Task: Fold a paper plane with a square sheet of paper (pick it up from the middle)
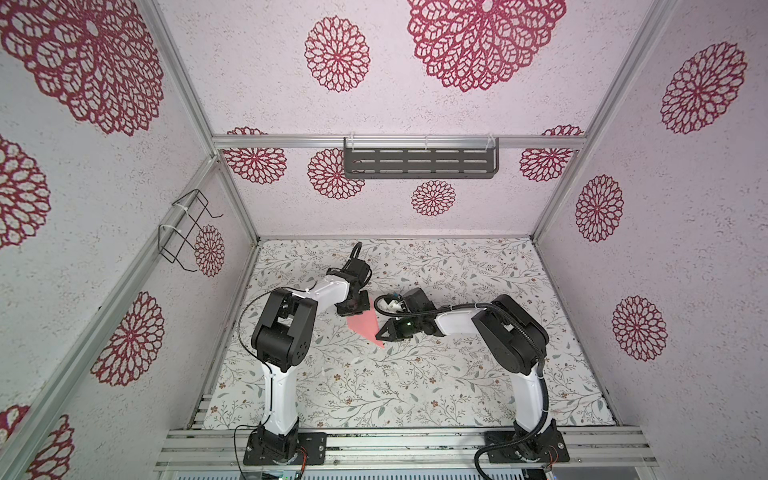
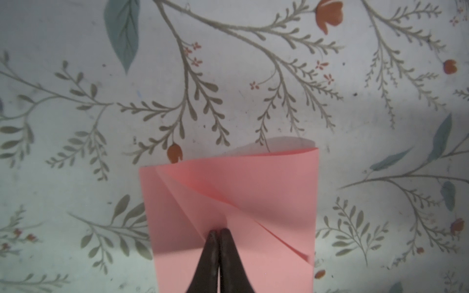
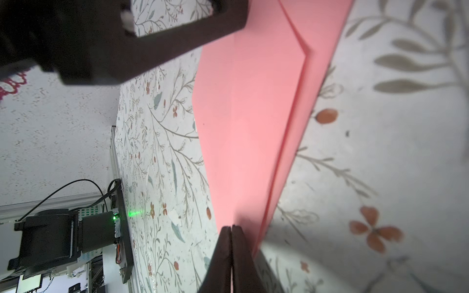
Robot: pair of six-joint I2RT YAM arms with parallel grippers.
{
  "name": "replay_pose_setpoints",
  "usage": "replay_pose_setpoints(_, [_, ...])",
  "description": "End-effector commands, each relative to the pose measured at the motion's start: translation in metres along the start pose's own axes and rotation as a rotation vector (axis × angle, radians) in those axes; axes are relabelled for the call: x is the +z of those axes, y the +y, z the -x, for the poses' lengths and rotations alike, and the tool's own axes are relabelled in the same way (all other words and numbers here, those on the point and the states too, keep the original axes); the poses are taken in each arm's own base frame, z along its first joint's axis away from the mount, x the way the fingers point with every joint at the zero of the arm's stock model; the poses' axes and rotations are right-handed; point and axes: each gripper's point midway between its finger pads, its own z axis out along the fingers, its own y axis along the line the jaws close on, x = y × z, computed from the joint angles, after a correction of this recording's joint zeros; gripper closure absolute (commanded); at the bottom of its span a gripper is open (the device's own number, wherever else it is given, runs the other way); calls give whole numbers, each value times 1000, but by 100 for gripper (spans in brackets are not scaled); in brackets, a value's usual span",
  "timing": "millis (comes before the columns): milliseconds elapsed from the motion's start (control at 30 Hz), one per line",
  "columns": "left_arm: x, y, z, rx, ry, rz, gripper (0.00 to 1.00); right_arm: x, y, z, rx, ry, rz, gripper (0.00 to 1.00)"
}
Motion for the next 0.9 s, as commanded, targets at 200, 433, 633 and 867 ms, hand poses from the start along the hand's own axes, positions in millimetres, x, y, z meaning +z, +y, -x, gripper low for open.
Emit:
replay_pose_setpoints(200, [34,53,-2,-40,55,155,91,-2,-62,-50,160,109,-212,91])
replay_pose_setpoints(433, [41,68,10,-60,45,185,91,-2,-63,-51,161,112,-214,91])
replay_pose_setpoints(633, [46,77,27,-54,50,208,90,-3,-59,-46,152,93,-205,91])
replay_pose_setpoints(867, [-11,68,74,-106,-84,119,85,-18,-24,4,57,-16,-183,88])
